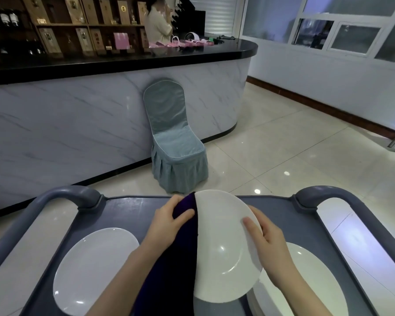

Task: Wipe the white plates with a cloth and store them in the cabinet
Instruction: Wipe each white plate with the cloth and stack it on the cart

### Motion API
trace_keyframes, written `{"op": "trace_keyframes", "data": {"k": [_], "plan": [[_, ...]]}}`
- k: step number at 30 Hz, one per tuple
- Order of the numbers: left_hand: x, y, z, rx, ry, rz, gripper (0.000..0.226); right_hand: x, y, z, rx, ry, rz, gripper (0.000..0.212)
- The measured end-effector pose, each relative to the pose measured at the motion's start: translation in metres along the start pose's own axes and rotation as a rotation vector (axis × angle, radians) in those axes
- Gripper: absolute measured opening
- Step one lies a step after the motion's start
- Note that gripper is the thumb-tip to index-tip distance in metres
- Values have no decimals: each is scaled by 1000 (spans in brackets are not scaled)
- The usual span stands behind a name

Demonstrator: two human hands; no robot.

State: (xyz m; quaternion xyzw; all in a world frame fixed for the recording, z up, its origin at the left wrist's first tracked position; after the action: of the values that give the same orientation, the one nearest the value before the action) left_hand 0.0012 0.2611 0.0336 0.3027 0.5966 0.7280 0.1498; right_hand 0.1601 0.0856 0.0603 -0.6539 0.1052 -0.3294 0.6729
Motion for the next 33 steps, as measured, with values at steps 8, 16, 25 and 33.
{"op": "trace_keyframes", "data": {"k": [8,16,25,33], "plan": [[-10,25,12,-95,-271,250,7,-15,-18,15,106,-211,-204,27],[-15,-41,-32,193,247,-5,15,-2,18,-1,-92,170,35,27],[-14,6,4,-57,-248,269,19,-14,-10,7,69,-215,-196,27],[-26,-40,-55,338,334,-154,20,2,1,-1,-90,248,106,27]]}}
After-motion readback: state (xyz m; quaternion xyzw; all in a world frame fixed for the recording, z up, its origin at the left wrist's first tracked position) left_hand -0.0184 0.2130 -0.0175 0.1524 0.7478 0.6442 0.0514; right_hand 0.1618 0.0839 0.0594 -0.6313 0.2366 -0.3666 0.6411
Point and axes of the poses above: each hand's wrist, its own z-axis towards the middle knuckle, its own x-axis out of the back of the hand, y = z × x, the point moved 5 cm from there along z, towards the middle knuckle, and after that the axes turned 3 degrees about -z, right-handed, at the moved point
